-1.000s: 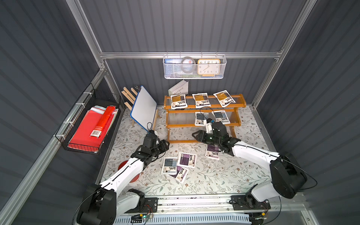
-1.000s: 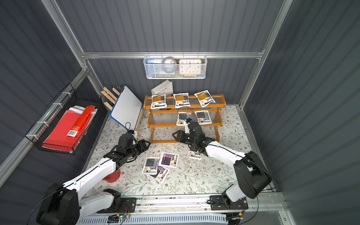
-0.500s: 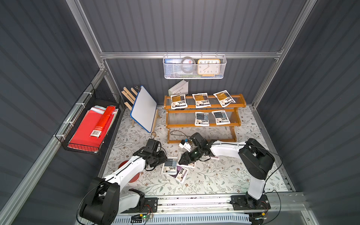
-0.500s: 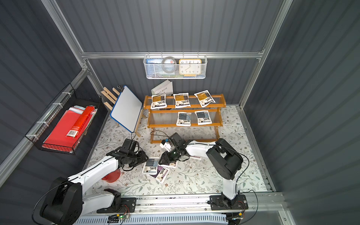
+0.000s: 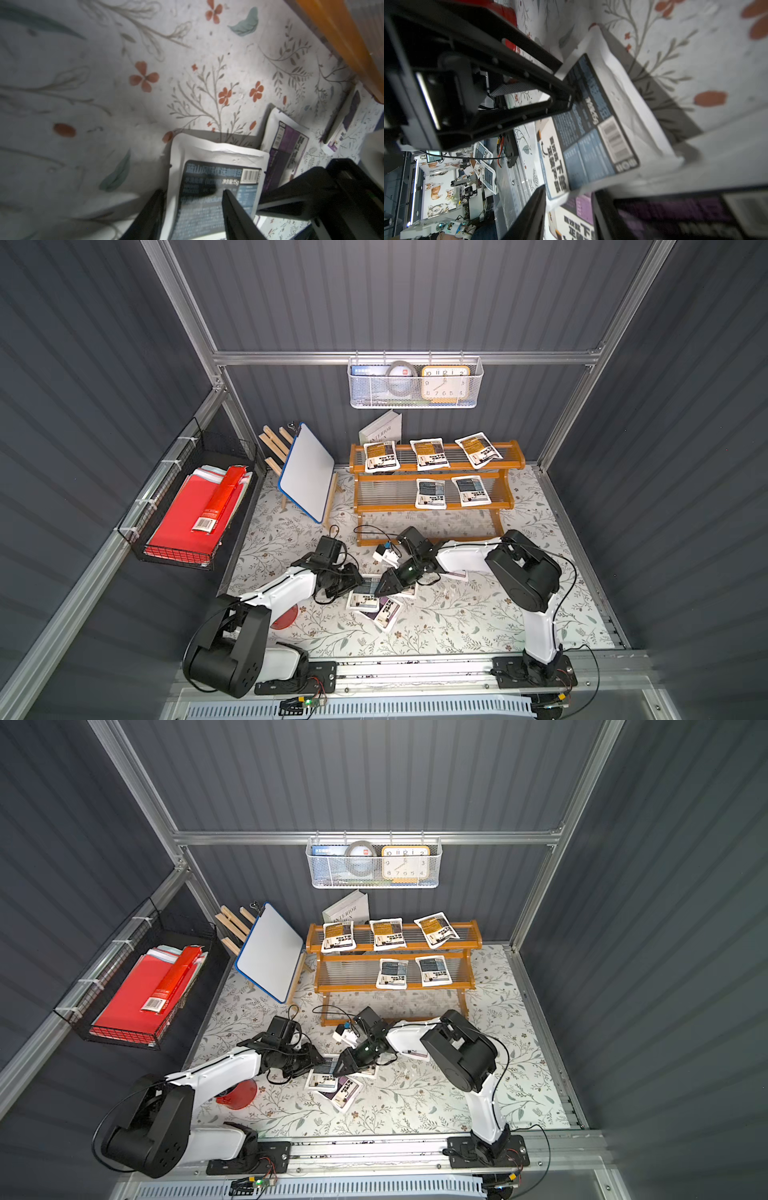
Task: Place the bagged coffee beans on the shelf by color
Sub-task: Pick up the bagged coffee beans at the center of the board.
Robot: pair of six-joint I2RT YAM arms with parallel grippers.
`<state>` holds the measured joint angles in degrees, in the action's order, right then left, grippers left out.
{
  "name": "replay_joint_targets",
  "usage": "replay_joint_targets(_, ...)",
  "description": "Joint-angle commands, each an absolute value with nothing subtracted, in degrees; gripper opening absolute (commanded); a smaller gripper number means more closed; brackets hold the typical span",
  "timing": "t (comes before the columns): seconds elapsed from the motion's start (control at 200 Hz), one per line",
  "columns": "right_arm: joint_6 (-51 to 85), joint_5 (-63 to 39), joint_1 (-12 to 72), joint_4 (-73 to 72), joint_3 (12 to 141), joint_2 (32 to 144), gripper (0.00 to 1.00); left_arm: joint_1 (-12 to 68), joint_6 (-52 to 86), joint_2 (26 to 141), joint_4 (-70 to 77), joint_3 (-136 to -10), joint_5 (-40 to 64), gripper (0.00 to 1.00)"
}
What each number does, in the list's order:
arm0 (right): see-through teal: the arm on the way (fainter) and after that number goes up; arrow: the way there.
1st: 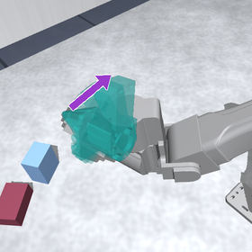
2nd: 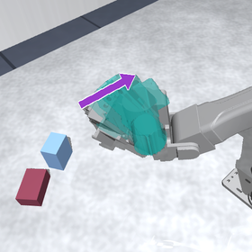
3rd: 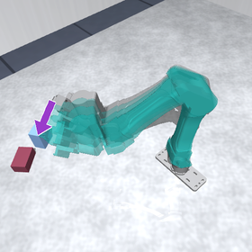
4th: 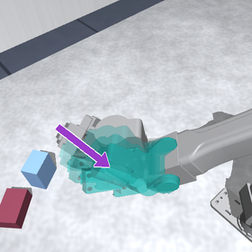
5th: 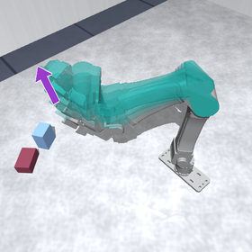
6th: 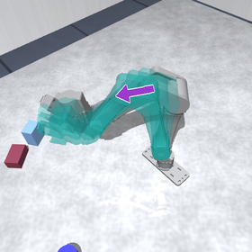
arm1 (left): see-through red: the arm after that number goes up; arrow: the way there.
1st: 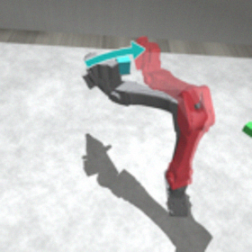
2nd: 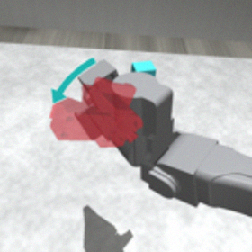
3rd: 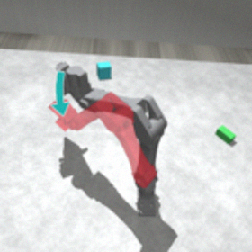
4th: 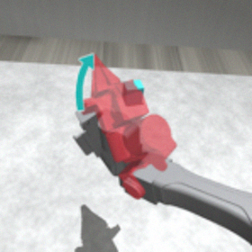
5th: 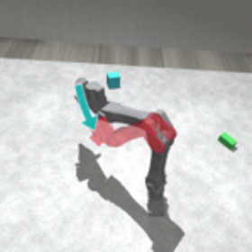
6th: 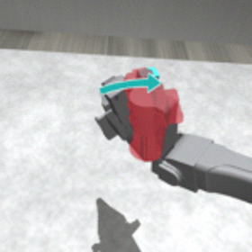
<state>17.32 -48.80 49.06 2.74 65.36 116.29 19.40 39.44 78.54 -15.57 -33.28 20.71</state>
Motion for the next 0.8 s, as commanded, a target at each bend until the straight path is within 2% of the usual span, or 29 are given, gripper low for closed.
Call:
replay_joint_targets(0.0,16.98,-51.25,49.20,-0.17,66.95,117.96,0.41,19.16,38.10,82.24,-16.24,-30.32,22.13,0.49)
replay_joint_targets(0.1,18.36,-51.68,49.31,-2.19,67.46,118.99,0.35,19.16,37.64,82.83,-15.61,-30.23,23.32,0.48)
replay_joint_targets(0.15,18.76,-50.97,49.31,-2.85,67.58,119.18,0.26,19.16,37.46,82.68,-15.38,-30.23,23.71,0.48)
replay_joint_targets(0.215,18.90,-49.00,49.15,-3.07,67.68,118.76,0.08,19.16,37.09,81.96,-15.82,-30.23,24.52,0.48)
replay_joint_targets(0.275,18.73,-48.35,48.88,-3.27,67.10,117.94,0.00,19.16,37.20,80.91,-15.86,-30.49,24.95,0.48)
replay_joint_targets(0.445,14.09,-53.10,46.12,-0.96,62.25,113.85,0.00,18.83,37.64,77.62,-15.51,-34.22,23.38,0.58)
replay_joint_targets(0.54,6.74,-57.57,44.04,4.89,59.21,110.72,0.00,18.42,37.06,77.32,-13.63,-36.56,24.40,0.62)
replay_joint_targets(0.7,3.65,-63.71,41.84,2.69,53.48,103.39,0.00,17.60,33.93,79.67,-8.31,-38.32,31.95,0.66)
replay_joint_targets(0.795,0.63,-64.32,41.83,7.64,54.80,103.02,0.00,17.08,33.99,80.80,-2.51,-37.49,39.11,0.67)
